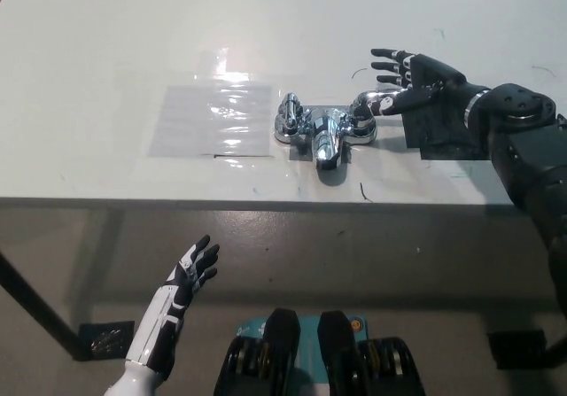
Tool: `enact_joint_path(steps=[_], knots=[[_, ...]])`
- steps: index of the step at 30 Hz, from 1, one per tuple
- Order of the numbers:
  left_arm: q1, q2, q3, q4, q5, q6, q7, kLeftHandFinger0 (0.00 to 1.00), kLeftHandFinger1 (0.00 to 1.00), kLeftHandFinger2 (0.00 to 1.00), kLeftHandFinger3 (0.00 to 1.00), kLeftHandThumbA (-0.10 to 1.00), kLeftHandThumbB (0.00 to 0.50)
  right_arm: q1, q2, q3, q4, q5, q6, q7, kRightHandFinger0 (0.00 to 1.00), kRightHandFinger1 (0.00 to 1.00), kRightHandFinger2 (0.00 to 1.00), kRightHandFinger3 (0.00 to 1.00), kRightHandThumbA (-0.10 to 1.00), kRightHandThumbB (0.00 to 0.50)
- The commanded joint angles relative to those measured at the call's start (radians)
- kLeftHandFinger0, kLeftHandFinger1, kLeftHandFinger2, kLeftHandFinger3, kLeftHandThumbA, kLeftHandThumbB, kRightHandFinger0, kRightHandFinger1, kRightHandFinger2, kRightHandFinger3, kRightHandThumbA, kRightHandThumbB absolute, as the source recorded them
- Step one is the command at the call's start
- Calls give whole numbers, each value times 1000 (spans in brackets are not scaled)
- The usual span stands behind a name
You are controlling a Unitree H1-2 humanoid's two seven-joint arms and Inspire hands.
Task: The faucet is at the center of the desk and the robot turn off the faucet by turning the right faucet handle using the right hand
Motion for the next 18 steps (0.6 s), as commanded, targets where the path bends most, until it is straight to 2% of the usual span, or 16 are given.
enact_joint_path(steps=[1, 8, 13, 18], knots=[[-14, 6, 0, -25, 6, -4, -4, 1000, 1000, 1000, 1000, 989, 313, -29, 6, -9, -13, 2, -3, 52, 1000, 1000, 1000, 1000, 1000, 464], [-12, 4, -1, -29, 0, 6, -6, 1000, 1000, 1000, 1000, 989, 320, -2, 7, -22, -33, 18, -8, 96, 1000, 1000, 1000, 1000, 1000, 491], [-15, 9, -1, -27, 6, -7, -7, 1000, 1000, 1000, 1000, 987, 297, 19, 1, -30, -63, 22, -25, 131, 1000, 1000, 1000, 1000, 1000, 468], [-22, 8, 0, -23, 5, -10, -5, 1000, 1000, 1000, 1000, 990, 302, 34, -8, -41, -115, 35, -17, 169, 1000, 1000, 1000, 1000, 1000, 463]])
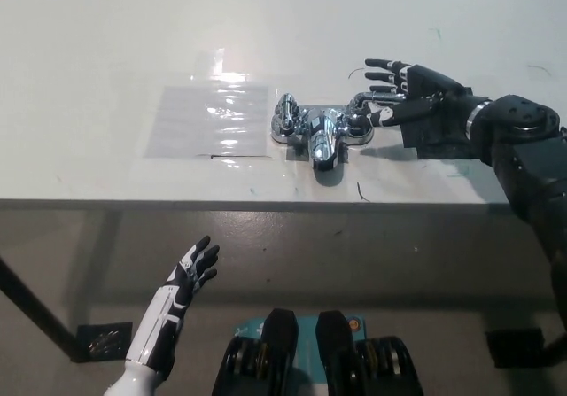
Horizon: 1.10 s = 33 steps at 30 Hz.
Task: The faucet is at the center of the desk and the robot turn off the faucet by turning the right faucet handle using the right hand
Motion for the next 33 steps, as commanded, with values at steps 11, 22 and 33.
enact_joint_path(steps=[11, 22, 33], knots=[[-23, 7, 1, -25, 5, -8, -4, 1000, 1000, 1000, 1000, 991, 307, 58, 14, -18, -278, 53, 41, 144, 1000, 1000, 1000, 1000, 1000, 461], [-27, 12, 3, -31, 2, -9, -6, 1000, 1000, 1000, 1000, 993, 295, 169, 79, -70, -552, 70, 128, 1, 1000, 1000, 1000, 1000, 1000, 405], [-30, 7, 4, -32, -6, 2, -6, 1000, 1000, 1000, 1000, 983, 304, 257, 230, -160, -648, 22, 37, -299, 1000, 1000, 1000, 1000, 1000, 340]])
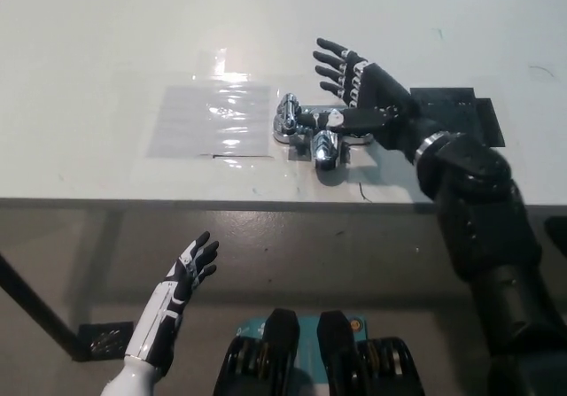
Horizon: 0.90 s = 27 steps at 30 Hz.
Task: The faucet is at the center of the desk and the robot turn off the faucet by turning the right faucet handle using the right hand
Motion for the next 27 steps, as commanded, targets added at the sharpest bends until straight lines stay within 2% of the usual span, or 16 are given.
enact_joint_path(steps=[1, 2, 3, 7, 10, 13, 15, 18, 20, 25, 26, 27], knots=[[-21, 3, 2, -28, -5, -8, -6, 1000, 1000, 1000, 1000, 984, 303, -11, 34, -41, -31, -7, -66, -175, 1000, 1000, 1000, 1000, 1000, 338], [-22, 2, 1, -28, -3, -9, -5, 1000, 1000, 1000, 1000, 988, 304, -8, 39, -44, -25, -7, -76, -183, 1000, 1000, 1000, 1000, 1000, 337], [-21, 3, 2, -26, -5, -14, -5, 1000, 1000, 1000, 1000, 990, 302, -5, 43, -45, -18, -4, -84, -185, 1000, 1000, 1000, 1000, 1000, 314], [-20, 7, 7, -29, -10, -15, -5, 1000, 1000, 1000, 1000, 983, 299, -10, 28, -26, 36, -40, -142, -214, 1000, 1000, 1000, 1000, 1000, 333], [-24, 10, 8, -26, -8, -18, -7, 1000, 1000, 1000, 1000, 988, 290, -31, -3, -7, 45, -79, -198, -244, 1000, 1000, 1000, 1000, 1000, 388], [-25, 9, 10, -24, -6, -14, -6, 1000, 1000, 1000, 1000, 997, 304, -54, -26, 0, 28, -90, -254, -255, 1000, 1000, 1000, 1000, 1000, 376], [-24, 7, 9, -20, -6, -21, -6, 1000, 1000, 1000, 1000, 994, 295, -75, -42, -15, 6, -54, -313, -227, 1000, 1000, 1000, 1000, 1000, 328], [-22, 6, 9, -19, -9, -19, -6, 1000, 1000, 1000, 1000, 989, 297, -90, -54, -26, -39, -22, -310, -212, 1000, 1000, 1000, 1000, 1000, 299], [-20, 6, 8, -21, -8, -16, -7, 1000, 1000, 1000, 1000, 987, 299, -95, -58, -35, -47, 0, -303, -199, 1000, 1000, 1000, 1000, 1000, 302], [-25, 6, 6, -25, -4, -11, -7, 1000, 1000, 1000, 1000, 990, 301, -118, -79, -66, -77, 45, -285, -191, 1000, 1000, 1000, 1000, 1000, 329], [-30, 9, 6, -27, 2, -9, -6, 1000, 1000, 1000, 1000, 995, 300, -125, -84, -75, -101, 64, -259, -182, 1000, 1000, 1000, 1000, 1000, 381], [-33, 10, 7, -26, 3, -9, -6, 1000, 1000, 1000, 1000, 997, 299, -130, -87, -81, -109, 80, -255, -175, 1000, 1000, 1000, 1000, 1000, 395]])
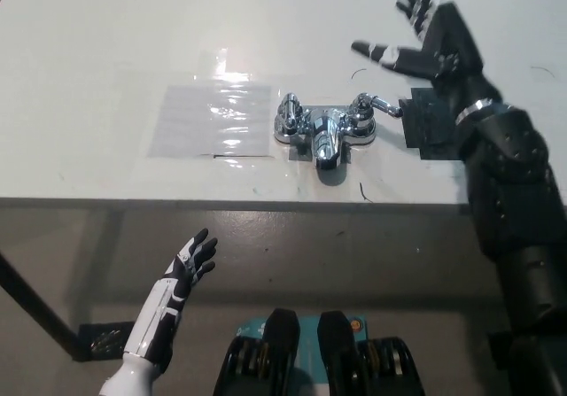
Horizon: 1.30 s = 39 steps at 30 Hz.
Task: The faucet is at the center of the desk and the robot turn off the faucet by turning the right faucet handle using the right hand
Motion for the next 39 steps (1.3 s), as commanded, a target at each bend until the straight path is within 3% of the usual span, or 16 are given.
enact_joint_path(steps=[1, 8, 10, 13, 24, 29, 39], knots=[[-28, 10, 4, -25, 2, -9, -5, 1000, 1000, 1000, 1000, 998, 296, -89, -23, -34, -86, 98, -19, 27, 1000, 1000, 1000, 1000, 1000, 399], [-23, 8, 5, -20, -10, -12, -9, 1000, 1000, 1000, 1000, 987, 287, -90, -39, -6, -79, 78, 15, 33, 1000, 1000, 1000, 1000, 1000, 379], [-22, 9, 2, -28, -6, 1, -10, 1000, 1000, 1000, 1000, 996, 304, -102, -39, -1, 9, 71, -30, 37, 1000, 1000, 1000, 1000, 1000, 340], [-26, 9, 3, -26, 2, -2, -7, 1000, 1000, 1000, 1000, 1000, 281, -120, -47, 19, 131, 63, -56, 74, 1000, 1000, 1000, 1000, 1000, 340], [-34, 7, 5, -21, -7, -7, -8, 1000, 1000, 1000, 1000, 988, 285, -168, -63, 73, 428, 26, -109, 117, 1000, 1000, 1000, 1000, 1000, 344], [-31, 8, 5, -24, -7, -4, -8, 1000, 1000, 1000, 1000, 990, 288, -185, -69, 85, 503, 21, -124, 120, 1000, 1000, 1000, 1000, 1000, 359], [-33, 8, 7, -25, -8, 2, -7, 1000, 1000, 1000, 1000, 987, 284, -198, -75, 92, 517, 13, -117, 120, 1000, 1000, 1000, 1000, 1000, 324]])
